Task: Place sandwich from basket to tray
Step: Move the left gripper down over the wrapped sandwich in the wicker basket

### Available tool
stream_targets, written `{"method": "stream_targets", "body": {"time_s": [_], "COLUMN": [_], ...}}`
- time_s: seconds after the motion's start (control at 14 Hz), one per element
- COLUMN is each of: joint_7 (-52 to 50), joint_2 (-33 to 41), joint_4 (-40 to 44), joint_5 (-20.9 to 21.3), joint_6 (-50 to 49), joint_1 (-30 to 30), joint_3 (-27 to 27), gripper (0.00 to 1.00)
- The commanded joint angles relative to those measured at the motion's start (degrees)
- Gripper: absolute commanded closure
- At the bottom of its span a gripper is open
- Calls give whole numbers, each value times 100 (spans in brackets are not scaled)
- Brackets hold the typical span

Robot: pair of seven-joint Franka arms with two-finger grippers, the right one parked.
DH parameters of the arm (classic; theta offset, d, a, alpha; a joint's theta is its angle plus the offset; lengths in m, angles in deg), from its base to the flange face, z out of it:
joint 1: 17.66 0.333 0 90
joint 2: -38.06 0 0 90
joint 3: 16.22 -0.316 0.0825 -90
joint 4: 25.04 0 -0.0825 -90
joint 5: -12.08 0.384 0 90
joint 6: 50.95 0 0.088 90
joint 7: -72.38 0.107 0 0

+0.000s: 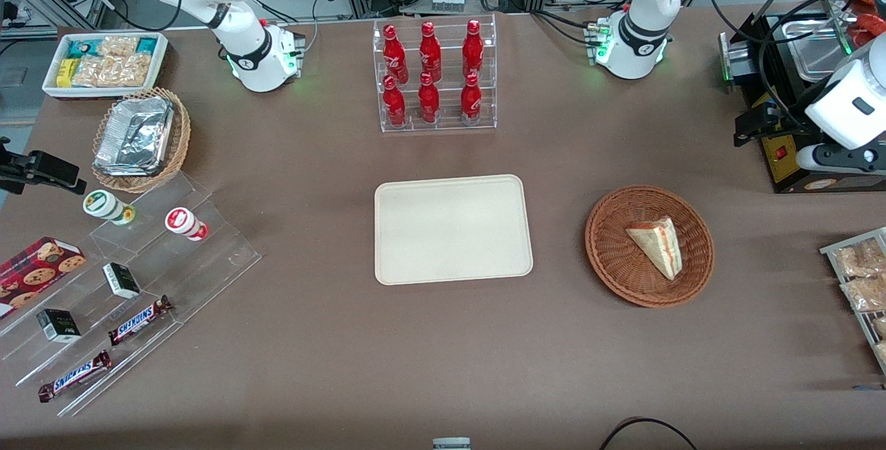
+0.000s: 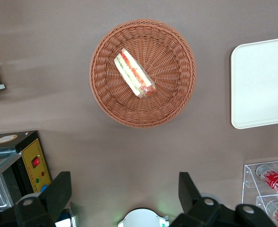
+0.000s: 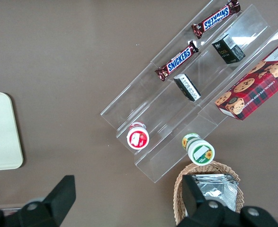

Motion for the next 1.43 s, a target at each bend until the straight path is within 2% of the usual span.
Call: {"method": "stream_targets", "body": {"time_s": [0.0, 0.21, 0.5, 1.36], "joint_7": [30, 39, 39, -14], "joint_2": [-16, -113, -183, -517], "joint_4": [18, -331, -1342, -3223], "joint_5": [87, 104, 104, 184], "joint_6": [-12, 329, 1726, 4793], "joint_1": [8, -79, -184, -229], "joint_3": [62, 88, 106, 62], "gripper": [0, 0, 0, 0]}}
